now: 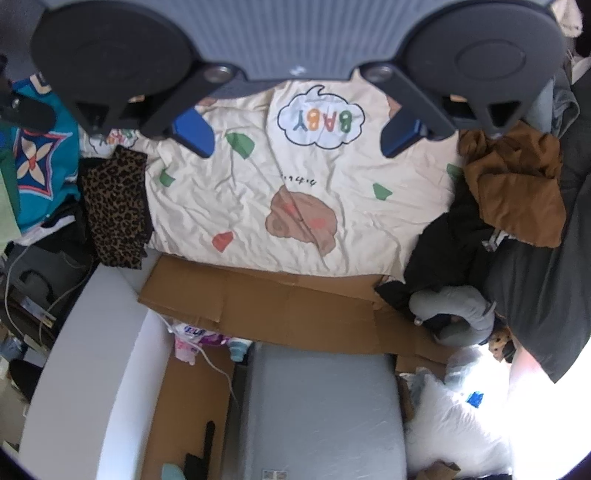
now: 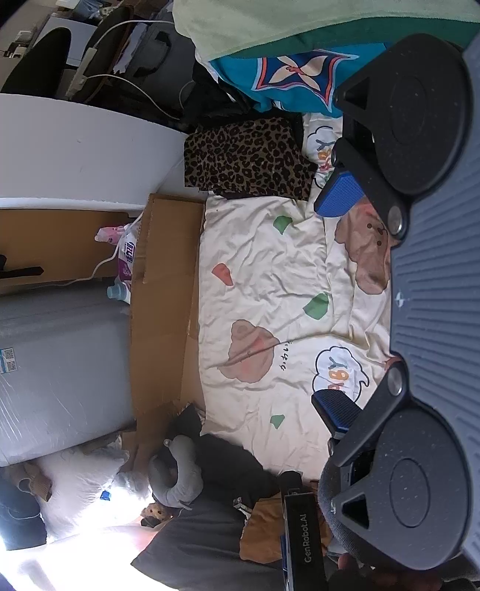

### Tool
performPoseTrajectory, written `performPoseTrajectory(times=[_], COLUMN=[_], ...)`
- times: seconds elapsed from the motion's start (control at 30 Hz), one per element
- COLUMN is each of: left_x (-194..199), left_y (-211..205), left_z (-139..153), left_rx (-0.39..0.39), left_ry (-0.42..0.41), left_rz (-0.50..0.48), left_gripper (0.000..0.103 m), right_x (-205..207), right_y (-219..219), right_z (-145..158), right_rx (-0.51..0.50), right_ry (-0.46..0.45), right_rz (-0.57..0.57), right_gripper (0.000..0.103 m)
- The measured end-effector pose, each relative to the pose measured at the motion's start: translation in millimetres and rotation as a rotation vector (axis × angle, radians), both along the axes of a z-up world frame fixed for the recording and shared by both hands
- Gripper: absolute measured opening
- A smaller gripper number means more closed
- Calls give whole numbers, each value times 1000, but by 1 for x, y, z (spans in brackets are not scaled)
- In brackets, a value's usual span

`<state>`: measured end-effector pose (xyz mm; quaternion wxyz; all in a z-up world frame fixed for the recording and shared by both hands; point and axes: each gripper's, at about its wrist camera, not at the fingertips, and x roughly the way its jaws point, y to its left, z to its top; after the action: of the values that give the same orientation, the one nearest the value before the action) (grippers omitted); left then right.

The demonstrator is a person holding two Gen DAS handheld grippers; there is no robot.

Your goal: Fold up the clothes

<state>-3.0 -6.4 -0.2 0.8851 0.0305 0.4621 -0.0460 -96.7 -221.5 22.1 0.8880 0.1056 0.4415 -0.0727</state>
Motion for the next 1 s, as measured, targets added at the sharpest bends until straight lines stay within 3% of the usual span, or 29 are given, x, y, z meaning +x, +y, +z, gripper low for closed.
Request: performPoseTrajectory(times=[0.3, 0.6, 0.9, 1.0], left_x=[-4, -4, -3, 2], left_y=[3, 12, 19, 22], left_z=[2, 3, 3, 2], left_rx=[-3, -57, -90, -108], left_ry=[-27, -35, -37, -7], left_rz=[16, 32, 41, 24], left_gripper=[98, 99, 99, 99], right_x=[-1, -3, 1, 3], right_y=[0, -2, -4, -11], right_z=[3, 4, 2, 2], right_rx=[-20, -23, 5, 57], right_ry=[-12, -18, -4, -2], right_rz=[-9, -8, -4, -2], right_gripper=[102, 102, 102, 102])
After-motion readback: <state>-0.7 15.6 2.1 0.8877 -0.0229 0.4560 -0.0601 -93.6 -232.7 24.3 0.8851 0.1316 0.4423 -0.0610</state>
